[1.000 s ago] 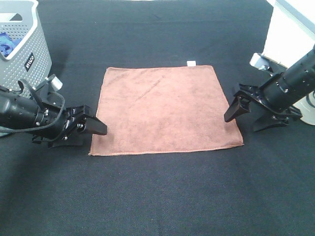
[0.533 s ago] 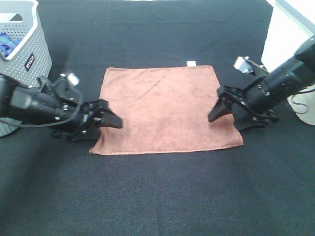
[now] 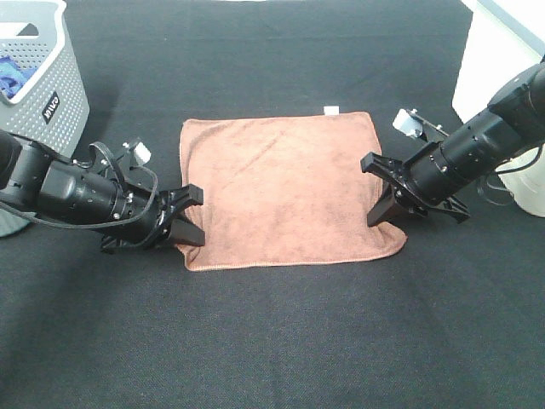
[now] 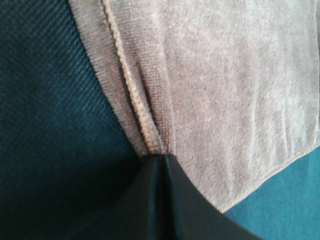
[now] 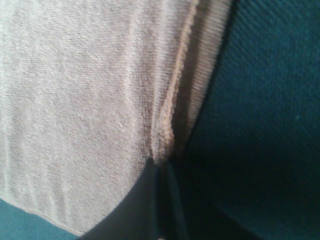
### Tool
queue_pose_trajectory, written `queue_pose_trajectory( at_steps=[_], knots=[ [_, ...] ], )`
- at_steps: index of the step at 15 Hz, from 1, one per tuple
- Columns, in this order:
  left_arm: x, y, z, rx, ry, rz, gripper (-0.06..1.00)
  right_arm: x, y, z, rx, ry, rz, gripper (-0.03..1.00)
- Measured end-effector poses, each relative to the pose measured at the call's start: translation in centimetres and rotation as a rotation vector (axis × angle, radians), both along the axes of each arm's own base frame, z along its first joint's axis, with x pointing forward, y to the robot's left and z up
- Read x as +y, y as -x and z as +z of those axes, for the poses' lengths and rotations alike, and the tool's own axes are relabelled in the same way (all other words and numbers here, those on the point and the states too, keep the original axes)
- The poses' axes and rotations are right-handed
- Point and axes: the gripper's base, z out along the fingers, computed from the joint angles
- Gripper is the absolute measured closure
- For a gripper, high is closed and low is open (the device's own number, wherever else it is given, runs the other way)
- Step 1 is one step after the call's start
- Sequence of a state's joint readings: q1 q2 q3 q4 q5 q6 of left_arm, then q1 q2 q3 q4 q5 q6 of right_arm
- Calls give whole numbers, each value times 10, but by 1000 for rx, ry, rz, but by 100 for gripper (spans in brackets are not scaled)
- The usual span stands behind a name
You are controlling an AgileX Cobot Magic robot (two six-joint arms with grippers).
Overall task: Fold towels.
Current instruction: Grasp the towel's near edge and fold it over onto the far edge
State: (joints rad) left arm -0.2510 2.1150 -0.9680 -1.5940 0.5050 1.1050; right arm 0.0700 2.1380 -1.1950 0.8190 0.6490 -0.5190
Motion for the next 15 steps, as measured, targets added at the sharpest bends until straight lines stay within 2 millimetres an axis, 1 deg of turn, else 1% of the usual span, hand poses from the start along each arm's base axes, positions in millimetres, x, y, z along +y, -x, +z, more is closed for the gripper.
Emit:
queue_pose_trajectory(
  at_steps=[2, 3, 4, 5, 6, 7, 8, 9, 10, 12, 13, 14, 15],
  knots=[
    [4, 3, 9, 19, -16, -36, 94, 0, 3, 4, 33, -3, 14, 97],
    [8, 4, 16, 28, -19, -49, 94, 1, 5, 9, 38, -2, 27, 97],
    [8, 4, 16, 28, -19, -49, 94, 1, 5, 9, 38, -2, 27, 97],
    [14, 5, 26, 31, -20, -67, 94, 2, 7, 19, 39, -4, 38, 97],
    [21, 9, 37, 45, -30, -108, 94, 2, 11, 35, 41, -10, 51, 97],
    [23, 13, 44, 58, -40, -138, 94, 3, 15, 41, 55, -17, 55, 97],
    [24, 19, 48, 76, -53, -163, 94, 3, 21, 43, 70, -21, 58, 97],
    [26, 27, 50, 93, -62, -172, 94, 3, 31, 42, 98, -23, 59, 97],
    [29, 43, 47, 135, -71, -183, 94, 2, 48, 37, 146, -23, 60, 97],
    [34, 68, 43, 186, -79, -192, 94, 0, 77, 30, 213, -19, 58, 97],
    [36, 77, 42, 202, -84, -197, 94, -1, 92, 28, 241, -14, 54, 97],
    [37, 84, 42, 213, -86, -200, 94, -3, 102, 27, 246, -7, 53, 97],
    [37, 88, 43, 215, -85, -204, 94, -4, 108, 28, 241, -3, 54, 97]
  ],
)
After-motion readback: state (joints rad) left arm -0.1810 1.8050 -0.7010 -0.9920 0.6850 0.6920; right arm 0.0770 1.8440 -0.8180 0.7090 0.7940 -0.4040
